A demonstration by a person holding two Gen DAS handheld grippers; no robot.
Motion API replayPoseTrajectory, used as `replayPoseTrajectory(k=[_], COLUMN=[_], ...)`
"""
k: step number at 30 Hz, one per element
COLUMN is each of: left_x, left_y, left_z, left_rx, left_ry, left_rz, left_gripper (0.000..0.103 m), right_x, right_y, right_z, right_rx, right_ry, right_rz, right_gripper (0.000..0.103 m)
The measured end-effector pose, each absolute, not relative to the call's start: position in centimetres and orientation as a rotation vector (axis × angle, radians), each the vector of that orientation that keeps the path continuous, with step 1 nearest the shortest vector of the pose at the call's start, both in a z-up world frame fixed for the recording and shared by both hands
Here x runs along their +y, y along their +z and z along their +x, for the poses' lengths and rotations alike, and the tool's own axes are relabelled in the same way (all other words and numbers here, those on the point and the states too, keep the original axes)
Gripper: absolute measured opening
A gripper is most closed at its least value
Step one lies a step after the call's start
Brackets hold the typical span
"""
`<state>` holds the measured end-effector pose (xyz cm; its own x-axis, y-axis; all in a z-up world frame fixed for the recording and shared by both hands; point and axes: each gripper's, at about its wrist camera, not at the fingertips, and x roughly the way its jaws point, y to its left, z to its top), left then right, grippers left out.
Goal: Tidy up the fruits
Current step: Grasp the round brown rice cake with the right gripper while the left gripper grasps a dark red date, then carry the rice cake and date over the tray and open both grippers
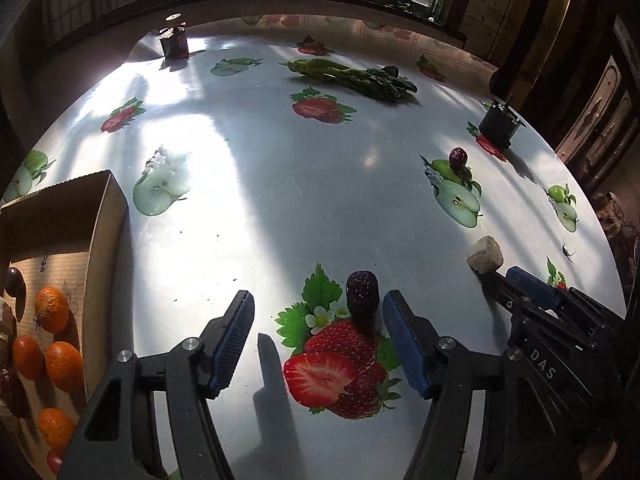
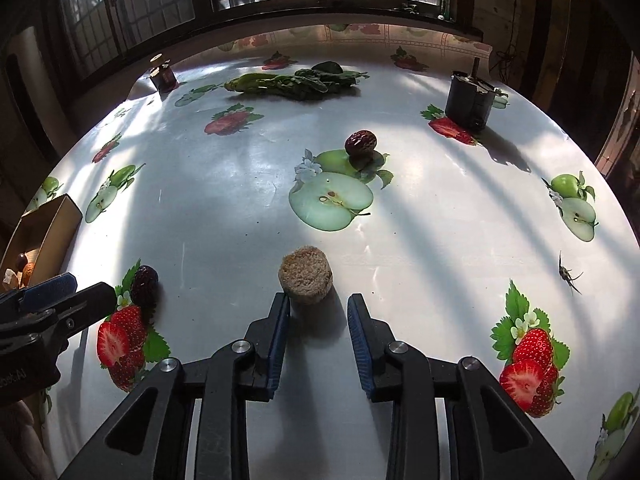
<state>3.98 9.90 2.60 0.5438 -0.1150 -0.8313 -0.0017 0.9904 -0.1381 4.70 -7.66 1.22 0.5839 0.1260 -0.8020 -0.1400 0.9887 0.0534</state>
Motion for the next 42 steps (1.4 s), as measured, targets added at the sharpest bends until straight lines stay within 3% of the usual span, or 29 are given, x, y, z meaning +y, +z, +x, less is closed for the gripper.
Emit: replayPoseTrajectory(k=[1,4,9,11,12,16,18,24,26,31,42], left_x=[9.5,8.8,8.8,8.9,9.0,9.5,9.9,12.2,12.7,13.0,13.0], left_y=[2.4,1.7,1.5,1.4,1.4,1.8,2.2,3.6,3.4,2.4,1.3], left_z=[4.3,5.0,5.0,4.8,4.6,3.7,2.9,-0.5,-0.9,-0.6,-0.4], left_rx=[0.988,0.993,0.968,0.957,0.957,0.957,0.943,0.891,0.894,0.922,0.933], left_ry=[-0.074,-0.073,-0.065,-0.055,-0.060,-0.084,-0.091,-0.102,-0.102,-0.092,-0.080], left_rz=[-0.112,-0.071,-0.063,-0.058,-0.060,-0.109,-0.131,-0.201,-0.209,-0.220,-0.218], left_gripper=[0.060,0.037,0.031,0.026,0.017,0.018,0.018,0.018,0.018,0.018,0.018], right_x=[-8.0,-8.3,-8.0,-8.0,-7.9,-7.8,-8.1,-8.8,-9.0,-9.2,-7.1], right_y=[1.2,1.3,1.2,1.2,1.2,1.1,1.1,1.2,1.0,1.1,1.1], right_z=[4.7,4.6,4.4,4.4,4.4,4.3,4.3,4.1,4.3,4.3,6.5], right_rx=[0.930,0.921,0.903,0.897,0.895,0.879,0.879,0.884,0.896,0.881,0.885], right_ry=[0.158,0.170,0.164,0.161,0.160,0.155,0.175,0.231,0.239,0.223,0.166], right_rz=[-0.005,0.019,0.010,0.014,0.013,0.010,0.044,0.139,0.175,0.197,0.061], right_gripper=[0.032,0.032,0.032,0.032,0.032,0.030,0.021,0.020,0.022,0.042,0.042])
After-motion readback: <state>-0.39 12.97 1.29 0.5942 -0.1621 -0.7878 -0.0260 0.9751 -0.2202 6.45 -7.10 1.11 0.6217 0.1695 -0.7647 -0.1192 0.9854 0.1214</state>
